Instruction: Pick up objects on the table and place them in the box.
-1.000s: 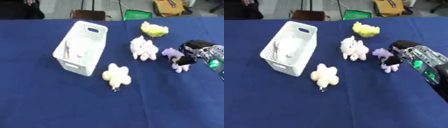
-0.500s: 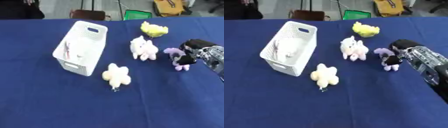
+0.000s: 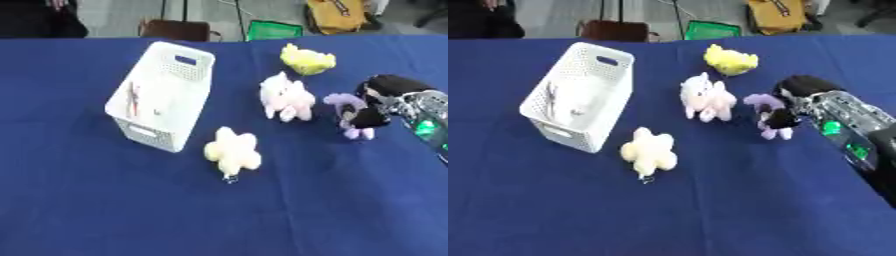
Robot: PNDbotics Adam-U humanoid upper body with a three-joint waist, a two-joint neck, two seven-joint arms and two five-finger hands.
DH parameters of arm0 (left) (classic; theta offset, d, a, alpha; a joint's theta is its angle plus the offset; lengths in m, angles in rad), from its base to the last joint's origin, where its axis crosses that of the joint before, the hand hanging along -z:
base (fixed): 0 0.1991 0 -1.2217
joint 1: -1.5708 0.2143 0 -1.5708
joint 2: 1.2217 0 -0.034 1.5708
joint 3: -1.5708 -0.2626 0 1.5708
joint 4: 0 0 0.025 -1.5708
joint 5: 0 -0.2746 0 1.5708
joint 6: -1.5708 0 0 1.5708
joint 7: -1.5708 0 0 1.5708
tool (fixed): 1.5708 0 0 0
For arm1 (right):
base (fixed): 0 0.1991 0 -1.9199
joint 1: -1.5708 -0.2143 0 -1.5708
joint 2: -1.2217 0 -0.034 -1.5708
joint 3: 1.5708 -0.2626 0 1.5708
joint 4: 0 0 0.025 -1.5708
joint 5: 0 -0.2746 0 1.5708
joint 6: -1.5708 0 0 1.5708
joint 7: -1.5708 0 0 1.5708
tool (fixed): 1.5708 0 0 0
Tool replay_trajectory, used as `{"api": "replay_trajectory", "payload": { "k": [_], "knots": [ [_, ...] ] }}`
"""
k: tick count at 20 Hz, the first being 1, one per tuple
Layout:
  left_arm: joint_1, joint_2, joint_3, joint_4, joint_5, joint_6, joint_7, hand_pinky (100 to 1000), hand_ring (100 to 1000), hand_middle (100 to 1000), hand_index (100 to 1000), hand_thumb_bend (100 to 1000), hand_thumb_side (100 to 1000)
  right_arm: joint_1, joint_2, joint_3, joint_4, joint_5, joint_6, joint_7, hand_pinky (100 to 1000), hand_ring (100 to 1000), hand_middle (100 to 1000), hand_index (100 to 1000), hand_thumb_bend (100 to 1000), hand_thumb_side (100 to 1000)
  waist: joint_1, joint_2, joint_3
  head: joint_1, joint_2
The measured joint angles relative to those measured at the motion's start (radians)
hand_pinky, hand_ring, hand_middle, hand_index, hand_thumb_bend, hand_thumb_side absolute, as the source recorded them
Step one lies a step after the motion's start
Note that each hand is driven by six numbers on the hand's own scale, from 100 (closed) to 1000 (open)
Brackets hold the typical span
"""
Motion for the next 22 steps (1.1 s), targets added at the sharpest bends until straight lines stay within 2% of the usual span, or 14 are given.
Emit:
{"api": "replay_trajectory", "payload": {
  "k": [8,9,10,18,22],
  "knots": [
    [0.0,0.0,0.0,0.0,-0.001,0.0,0.0,728,744,778,758,100,622,-0.01,-0.03,0.001,-0.099,-0.017,0.02,-0.004,854,769,331,440,100,534,-0.005,-0.006,-0.005,0.002,0.0],
    [0.0,0.001,0.0,0.0,-0.001,0.0,0.0,728,744,778,758,100,623,-0.011,-0.036,0.001,-0.113,-0.019,0.023,-0.003,854,768,332,437,100,675,-0.005,-0.006,-0.006,0.003,0.0],
    [0.0,0.001,0.0,0.0,-0.001,0.0,0.0,728,744,778,758,100,623,-0.013,-0.043,0.001,-0.127,-0.021,0.025,-0.001,853,768,328,436,100,533,-0.006,-0.007,-0.008,0.004,0.0],
    [0.0,0.002,0.0,0.0,-0.001,0.0,-0.001,728,744,778,758,100,621,-0.047,-0.087,-0.025,-0.252,-0.034,0.049,0.023,851,761,315,415,100,529,-0.018,-0.018,-0.01,0.009,0.006],
    [0.001,0.008,0.0,0.0,-0.002,0.0,-0.001,727,744,778,758,100,621,-0.091,-0.103,-0.041,-0.309,-0.039,0.061,0.036,851,759,315,412,100,528,-0.028,-0.022,-0.014,0.012,0.007]
  ]
}}
